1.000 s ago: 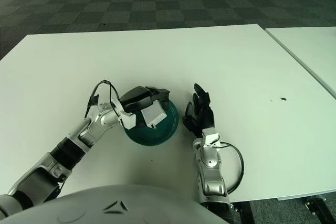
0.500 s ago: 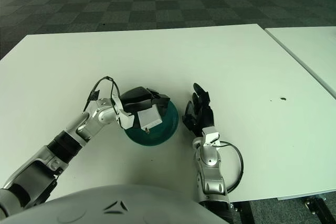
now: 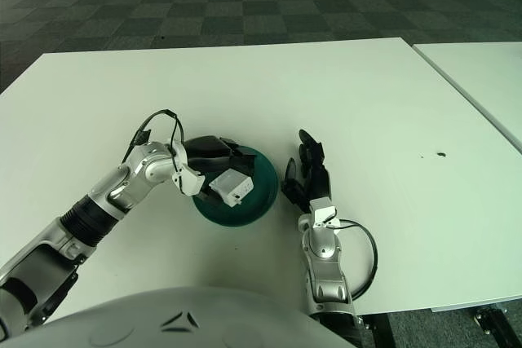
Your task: Put the charger into the plate.
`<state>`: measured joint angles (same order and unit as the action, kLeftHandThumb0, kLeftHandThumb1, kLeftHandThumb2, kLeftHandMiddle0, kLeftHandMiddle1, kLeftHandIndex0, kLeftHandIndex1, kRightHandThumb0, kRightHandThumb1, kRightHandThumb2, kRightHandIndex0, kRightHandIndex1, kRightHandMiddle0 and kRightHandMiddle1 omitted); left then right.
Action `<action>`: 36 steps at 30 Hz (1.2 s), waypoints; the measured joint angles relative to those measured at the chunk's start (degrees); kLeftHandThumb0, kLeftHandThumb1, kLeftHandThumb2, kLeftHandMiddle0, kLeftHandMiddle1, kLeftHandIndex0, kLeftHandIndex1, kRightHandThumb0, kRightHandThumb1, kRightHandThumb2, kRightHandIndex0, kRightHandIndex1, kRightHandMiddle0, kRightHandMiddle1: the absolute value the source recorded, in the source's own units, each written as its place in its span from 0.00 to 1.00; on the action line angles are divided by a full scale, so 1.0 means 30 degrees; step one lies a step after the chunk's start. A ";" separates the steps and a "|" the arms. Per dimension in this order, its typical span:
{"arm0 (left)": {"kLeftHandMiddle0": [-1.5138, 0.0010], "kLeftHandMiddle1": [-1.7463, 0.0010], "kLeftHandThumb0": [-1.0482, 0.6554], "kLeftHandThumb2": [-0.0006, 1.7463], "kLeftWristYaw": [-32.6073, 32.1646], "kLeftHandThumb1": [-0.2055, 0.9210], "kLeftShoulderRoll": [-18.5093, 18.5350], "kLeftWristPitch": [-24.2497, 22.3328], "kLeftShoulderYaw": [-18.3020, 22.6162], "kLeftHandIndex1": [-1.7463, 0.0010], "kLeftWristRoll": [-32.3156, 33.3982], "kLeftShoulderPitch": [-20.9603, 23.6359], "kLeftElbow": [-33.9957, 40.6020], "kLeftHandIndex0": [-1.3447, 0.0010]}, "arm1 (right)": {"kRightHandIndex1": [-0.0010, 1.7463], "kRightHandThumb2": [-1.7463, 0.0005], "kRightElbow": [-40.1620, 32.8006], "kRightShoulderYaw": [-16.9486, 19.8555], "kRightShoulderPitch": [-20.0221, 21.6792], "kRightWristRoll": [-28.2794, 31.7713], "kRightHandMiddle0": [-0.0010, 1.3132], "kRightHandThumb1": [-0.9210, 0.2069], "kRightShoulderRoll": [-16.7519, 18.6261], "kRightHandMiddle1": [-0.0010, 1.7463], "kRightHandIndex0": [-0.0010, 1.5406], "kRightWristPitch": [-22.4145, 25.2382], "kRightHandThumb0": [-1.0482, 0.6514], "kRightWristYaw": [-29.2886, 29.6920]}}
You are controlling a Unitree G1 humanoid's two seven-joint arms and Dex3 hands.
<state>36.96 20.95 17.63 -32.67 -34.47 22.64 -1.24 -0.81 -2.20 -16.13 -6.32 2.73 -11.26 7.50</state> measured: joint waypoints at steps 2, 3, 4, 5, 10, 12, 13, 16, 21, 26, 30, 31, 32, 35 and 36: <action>0.86 0.72 0.00 0.43 0.0317 1.00 0.0093 -0.0008 0.0000 0.45 0.0010 0.0137 0.0106 0.92 | 0.00 0.48 0.0006 -0.0011 0.0021 0.0002 0.00 0.00 -0.0013 0.24 0.10 0.0022 0.12 0.0006; 0.85 0.75 0.00 0.44 0.0477 1.00 0.0149 -0.0015 0.0001 0.46 0.0013 0.0211 0.0162 0.93 | 0.00 0.48 0.0010 -0.0015 0.0035 0.0005 0.00 0.00 -0.0012 0.24 0.10 0.0042 0.12 0.0007; 0.84 0.78 0.00 0.44 0.0592 1.00 0.0194 -0.0015 0.0001 0.46 0.0016 0.0268 0.0204 0.93 | 0.00 0.48 0.0012 -0.0017 0.0044 0.0006 0.00 0.00 -0.0012 0.24 0.10 0.0053 0.12 0.0008; 0.83 0.81 0.00 0.44 0.0700 1.00 0.0236 -0.0015 0.0001 0.47 0.0016 0.0329 0.0241 0.93 | 0.00 0.48 0.0016 -0.0018 0.0050 0.0010 0.00 0.00 -0.0010 0.24 0.10 0.0061 0.12 0.0011; 0.81 0.91 0.00 0.44 0.1038 1.00 0.0472 -0.0004 0.0003 0.50 0.0016 0.0560 0.0374 0.95 | 0.00 0.48 0.0057 -0.0019 0.0067 0.0022 0.00 0.00 -0.0003 0.24 0.10 0.0061 0.12 0.0021; 0.81 0.93 0.00 0.44 0.1121 1.00 0.0532 -0.0004 0.0007 0.50 0.0017 0.0570 0.0408 0.96 | 0.00 0.48 0.0070 -0.0021 0.0067 0.0022 0.00 0.00 -0.0002 0.24 0.10 0.0056 0.12 0.0021; 0.81 0.94 0.00 0.43 0.1151 1.00 0.0553 -0.0004 0.0007 0.51 0.0016 0.0569 0.0410 0.96 | 0.00 0.48 0.0074 -0.0025 0.0066 0.0024 0.00 0.00 -0.0001 0.24 0.10 0.0051 0.13 0.0021; 0.81 0.95 0.00 0.43 0.1192 1.00 0.0588 -0.0007 0.0007 0.51 0.0018 0.0569 0.0429 0.97 | 0.00 0.48 0.0080 -0.0040 0.0065 0.0023 0.00 0.00 -0.0004 0.25 0.10 0.0037 0.13 0.0020; 0.82 0.96 0.00 0.43 0.1261 1.00 0.0631 -0.0011 0.0023 0.51 0.0079 0.0569 0.0461 0.96 | 0.00 0.48 0.0153 -0.0063 0.0072 0.0019 0.00 0.00 -0.0004 0.25 0.10 -0.0028 0.13 0.0021; 0.84 0.98 0.00 0.42 0.1040 1.00 0.0758 0.0144 0.0312 0.50 0.0158 0.0560 0.0409 0.96 | 0.00 0.48 0.0223 -0.0086 0.0091 0.0011 0.00 0.00 0.0015 0.25 0.11 -0.0073 0.14 0.0086; 0.86 0.99 0.00 0.42 -0.0029 1.00 0.0813 0.0369 0.1146 0.49 0.0542 0.0393 0.0199 0.99 | 0.00 0.48 0.0205 -0.0112 0.0089 0.0009 0.00 0.00 0.0051 0.24 0.11 -0.0073 0.14 0.0113; 0.87 0.99 0.00 0.42 -0.0477 1.00 0.0804 0.0438 0.1483 0.54 0.0799 0.0264 0.0166 0.99 | 0.00 0.48 0.0183 -0.0120 0.0078 0.0008 0.00 0.00 0.0060 0.24 0.10 -0.0072 0.13 0.0129; 0.88 0.99 0.00 0.42 -0.0841 1.00 0.0788 0.0507 0.1881 0.56 0.1135 0.0086 0.0166 0.99 | 0.00 0.48 0.0141 -0.0128 0.0077 0.0008 0.00 0.00 0.0066 0.24 0.10 -0.0067 0.13 0.0132; 0.94 0.99 0.00 0.44 -0.1912 1.00 0.0605 0.0552 0.3140 0.74 0.2657 -0.0677 0.0250 1.00 | 0.00 0.49 0.0041 -0.0152 0.0045 0.0022 0.00 0.00 0.0097 0.23 0.10 -0.0035 0.13 0.0133; 0.96 0.99 0.00 0.44 -0.2212 1.00 0.0466 0.0378 0.3711 0.79 0.3465 -0.1146 0.0443 1.00 | 0.00 0.49 -0.0005 -0.0160 0.0041 0.0035 0.00 0.00 0.0104 0.23 0.10 0.0001 0.13 0.0130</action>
<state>30.33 22.35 18.76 -21.54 -24.08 19.21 0.09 -0.83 -2.68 -16.00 -6.22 3.04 -11.26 7.89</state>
